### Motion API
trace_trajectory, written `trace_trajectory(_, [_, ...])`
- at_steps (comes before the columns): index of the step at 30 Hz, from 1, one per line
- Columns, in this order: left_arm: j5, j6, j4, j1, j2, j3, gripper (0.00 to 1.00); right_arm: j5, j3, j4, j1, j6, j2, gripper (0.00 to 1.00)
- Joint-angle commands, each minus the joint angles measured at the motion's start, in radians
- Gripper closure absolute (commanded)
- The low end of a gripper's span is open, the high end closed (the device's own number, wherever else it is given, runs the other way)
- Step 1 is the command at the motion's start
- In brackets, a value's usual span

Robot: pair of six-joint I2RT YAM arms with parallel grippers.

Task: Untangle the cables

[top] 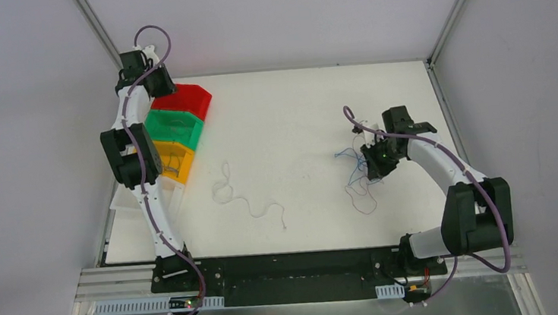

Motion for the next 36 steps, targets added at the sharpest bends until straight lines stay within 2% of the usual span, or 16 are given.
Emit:
trace_trajectory(1, [-0.023,0.028,-0.062,0.005,-0.008,0.111,0.68,-0.041,0.075,-0.042,-0.003,0.034,-0.019,1.0])
trace_trajectory(4, [0.029,0.021,-0.081,0.005,-0.088,0.102,0.48,-0.095,0.102,-0.031,-0.002,0.058,-0.029,1.0])
trace_trajectory(10, [0.166,0.011,-0.124,0.005,-0.279,0.069,0.27,-0.227,0.202,0.007,0.021,0.148,0.001,1.0])
trace_trajectory(12, [0.288,-0.014,-0.129,0.002,-0.342,0.03,0.14,-0.281,0.237,0.025,0.031,0.203,0.012,1.0])
trace_trajectory(13, [0.367,-0.026,-0.129,-0.005,-0.374,0.005,0.03,-0.312,0.253,0.03,0.035,0.221,0.019,1.0])
trace_trajectory(14, [0.437,-0.037,-0.128,-0.015,-0.422,-0.029,0.01,-0.341,0.265,0.035,0.04,0.239,0.022,1.0])
trace_trajectory(17, [0.596,-0.044,-0.128,-0.086,-0.524,-0.16,0.01,-0.446,0.302,0.015,0.056,0.248,0.032,1.0])
trace_trajectory(19, [0.652,-0.035,-0.124,-0.162,-0.587,-0.259,0.01,-0.501,0.326,-0.005,0.07,0.253,0.039,1.0])
trace_trajectory(25, [0.618,-0.007,-0.048,-0.475,-0.738,-0.523,0.01,-0.593,0.357,-0.016,0.115,0.29,0.029,1.0])
trace_trajectory(29, [0.564,0.023,0.015,-0.598,-0.751,-0.583,0.01,-0.631,0.368,-0.078,0.15,0.239,0.014,1.0])
trace_trajectory(36, [0.485,0.137,0.039,-0.745,-0.698,-0.57,0.02,-0.638,0.357,-0.122,0.216,0.202,-0.035,1.0])
